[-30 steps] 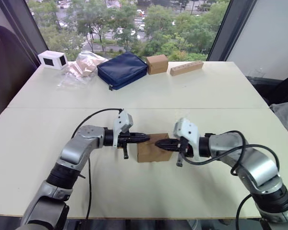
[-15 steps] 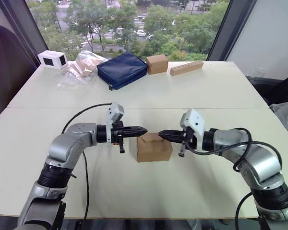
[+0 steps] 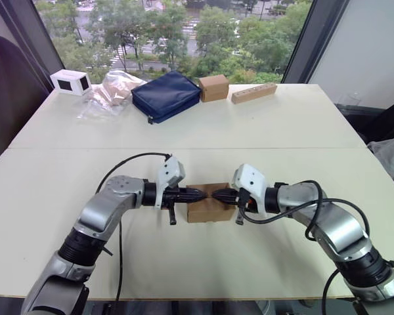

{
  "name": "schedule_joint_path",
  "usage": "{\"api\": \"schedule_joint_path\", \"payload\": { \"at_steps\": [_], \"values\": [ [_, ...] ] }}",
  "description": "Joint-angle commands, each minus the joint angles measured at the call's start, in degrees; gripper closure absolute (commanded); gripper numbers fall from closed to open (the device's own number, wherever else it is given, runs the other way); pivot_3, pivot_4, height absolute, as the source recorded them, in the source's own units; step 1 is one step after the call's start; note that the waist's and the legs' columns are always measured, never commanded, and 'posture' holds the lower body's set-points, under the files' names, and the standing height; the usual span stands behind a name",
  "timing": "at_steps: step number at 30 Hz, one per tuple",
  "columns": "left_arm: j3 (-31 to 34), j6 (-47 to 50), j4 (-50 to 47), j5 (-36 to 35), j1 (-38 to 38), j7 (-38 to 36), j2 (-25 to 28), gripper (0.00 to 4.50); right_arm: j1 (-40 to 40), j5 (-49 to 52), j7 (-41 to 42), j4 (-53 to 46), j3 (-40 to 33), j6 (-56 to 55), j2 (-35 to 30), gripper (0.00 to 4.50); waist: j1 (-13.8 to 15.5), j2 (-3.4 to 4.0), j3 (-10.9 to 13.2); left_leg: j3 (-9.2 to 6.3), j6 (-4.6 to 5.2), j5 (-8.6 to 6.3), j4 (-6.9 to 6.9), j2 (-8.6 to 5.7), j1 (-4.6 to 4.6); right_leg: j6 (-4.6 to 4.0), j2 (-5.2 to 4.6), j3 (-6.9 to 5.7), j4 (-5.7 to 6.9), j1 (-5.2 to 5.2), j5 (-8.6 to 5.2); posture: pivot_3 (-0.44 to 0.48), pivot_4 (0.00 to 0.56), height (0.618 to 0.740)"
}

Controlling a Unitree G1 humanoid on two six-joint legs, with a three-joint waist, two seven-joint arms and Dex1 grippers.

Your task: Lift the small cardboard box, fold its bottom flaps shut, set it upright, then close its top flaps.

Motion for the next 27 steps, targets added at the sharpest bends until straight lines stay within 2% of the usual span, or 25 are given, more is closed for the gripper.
{"api": "schedule_joint_path", "payload": {
  "at_steps": [1, 4, 11, 13, 15, 17, 22, 27],
  "values": [
    [0.6, -0.5, 0.0, 0.4, 0.1, 0.2, 0.2, 4.49, -0.3, -0.2, -0.1, -0.1, -0.6, -0.3, 0.6, 4.5, 0.0, 0.0, 0.0, 0.0, 0.0, 0.0, 0.0, 0.0, 0.0, 0.0, 0.0, 0.0, 0.0, 0.0, 0.0, 0.0, 0.15, 0.74],
    [2.6, 0.1, -0.2, -1.1, 0.0, 1.3, -0.5, 4.49, -0.6, 1.0, -0.1, 0.0, -2.1, -0.2, 1.5, 4.5, 0.0, 0.0, 0.0, 0.0, 0.0, 0.0, 0.0, 0.0, 0.0, 0.0, 0.0, 0.0, 0.0, 0.0, 0.0, 0.0, 0.15, 0.74],
    [17.5, 4.5, -5.5, -11.3, 1.1, 11.0, -4.4, 4.49, 0.6, 11.4, 0.5, -1.5, -13.8, 0.7, 4.3, 4.5, 0.0, -0.01, 0.0, 0.0, 0.0, 0.0, 0.0, 0.01, -0.01, 0.01, 0.0, 0.0, 0.0, 0.0, 0.01, 0.0, 0.15, 0.74],
    [18.0, 9.9, -7.9, -11.6, 2.2, 12.7, -1.3, 4.49, 1.2, 14.5, -0.1, -1.8, -17.6, 1.7, 4.6, 4.5, 0.0, -0.03, 0.0, 0.0, 0.0, 0.0, 0.0, 0.01, -0.02, 0.02, 0.0, 0.0, 0.0, 0.0, 0.01, 0.0, 0.15, 0.74],
    [19.5, 12.3, -10.7, -12.2, 6.4, 11.4, 3.6, 4.49, 3.5, 19.9, -0.4, -2.4, -23.9, 4.8, 3.5, 4.5, -0.2, -0.01, 0.0, 0.0, 0.0, 0.0, -0.03, 0.01, -0.01, 0.02, 0.0, 0.0, 0.0, 0.0, 0.01, 0.0, 0.15, 0.74],
    [21.1, 13.3, -12.1, -13.9, 9.7, 10.4, 6.2, 4.49, 6.0, 22.1, -0.3, -2.9, -26.9, 6.5, 2.0, 4.5, -0.2, 0.0, 0.0, 0.0, 0.0, 0.0, -0.1, 0.01, 0.04, 0.01, 0.0, 0.0, -0.01, 0.01, 0.01, 0.0, 0.15, 0.74],
    [23.4, 11.9, -16.3, -12.9, 21.7, 9.4, 11.0, 4.49, 16.3, 23.9, 0.2, -4.8, -31.1, 8.5, -1.7, 4.5, 0.0, 0.01, 0.0, -0.01, -0.01, -0.01, -0.15, 0.01, 0.1, -0.01, -0.1, 0.0, -0.13, 0.13, 0.0, 0.0, 0.15, 0.74],
    [25.8, 12.2, -20.5, -14.2, 31.3, 10.6, 12.4, 4.49, 24.7, 24.9, 2.6, -4.6, -33.3, 9.1, -5.5, 4.5, 0.0, 0.05, 0.0, 0.0, -0.01, -0.01, -0.3, 0.03, 0.13, -0.02, -0.15, 0.0, -0.6, 0.3, 0.0, 0.0, 0.15, 0.74]
  ]
}}
